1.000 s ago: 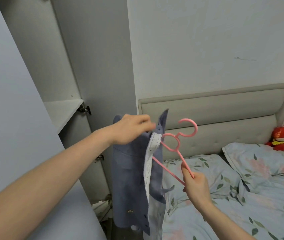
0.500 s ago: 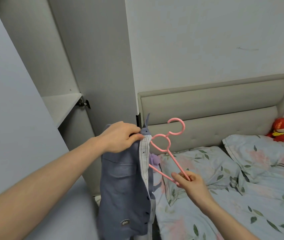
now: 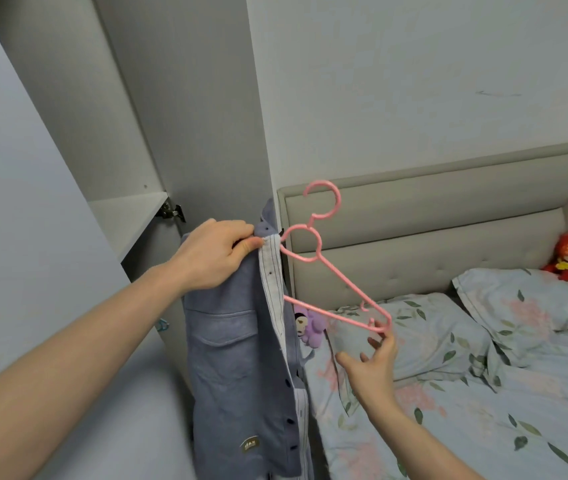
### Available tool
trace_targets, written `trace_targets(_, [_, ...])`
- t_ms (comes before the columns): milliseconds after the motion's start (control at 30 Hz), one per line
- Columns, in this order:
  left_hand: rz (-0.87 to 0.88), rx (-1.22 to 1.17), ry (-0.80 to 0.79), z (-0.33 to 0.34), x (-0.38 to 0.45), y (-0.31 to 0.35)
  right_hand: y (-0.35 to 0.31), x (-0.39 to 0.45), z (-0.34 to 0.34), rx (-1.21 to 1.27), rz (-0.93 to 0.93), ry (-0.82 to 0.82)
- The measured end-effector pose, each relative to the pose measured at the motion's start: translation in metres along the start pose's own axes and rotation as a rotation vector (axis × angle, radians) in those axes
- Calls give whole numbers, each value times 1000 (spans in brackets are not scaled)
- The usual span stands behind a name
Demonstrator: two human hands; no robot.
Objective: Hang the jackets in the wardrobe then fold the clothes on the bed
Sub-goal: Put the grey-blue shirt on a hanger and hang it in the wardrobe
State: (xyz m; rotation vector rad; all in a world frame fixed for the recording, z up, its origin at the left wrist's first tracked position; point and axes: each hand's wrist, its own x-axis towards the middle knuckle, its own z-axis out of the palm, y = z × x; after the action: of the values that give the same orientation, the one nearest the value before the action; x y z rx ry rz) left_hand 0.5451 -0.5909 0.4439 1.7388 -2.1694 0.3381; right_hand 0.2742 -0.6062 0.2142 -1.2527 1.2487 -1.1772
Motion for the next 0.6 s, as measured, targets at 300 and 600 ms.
trace_targets(300, [-13,-113,66,-32,19,-7,18,30,40,-507,-237,-448])
trace_targets(600, [-70,-114,19,-32,6,-24,-33,126,-31,-362,-193,-168])
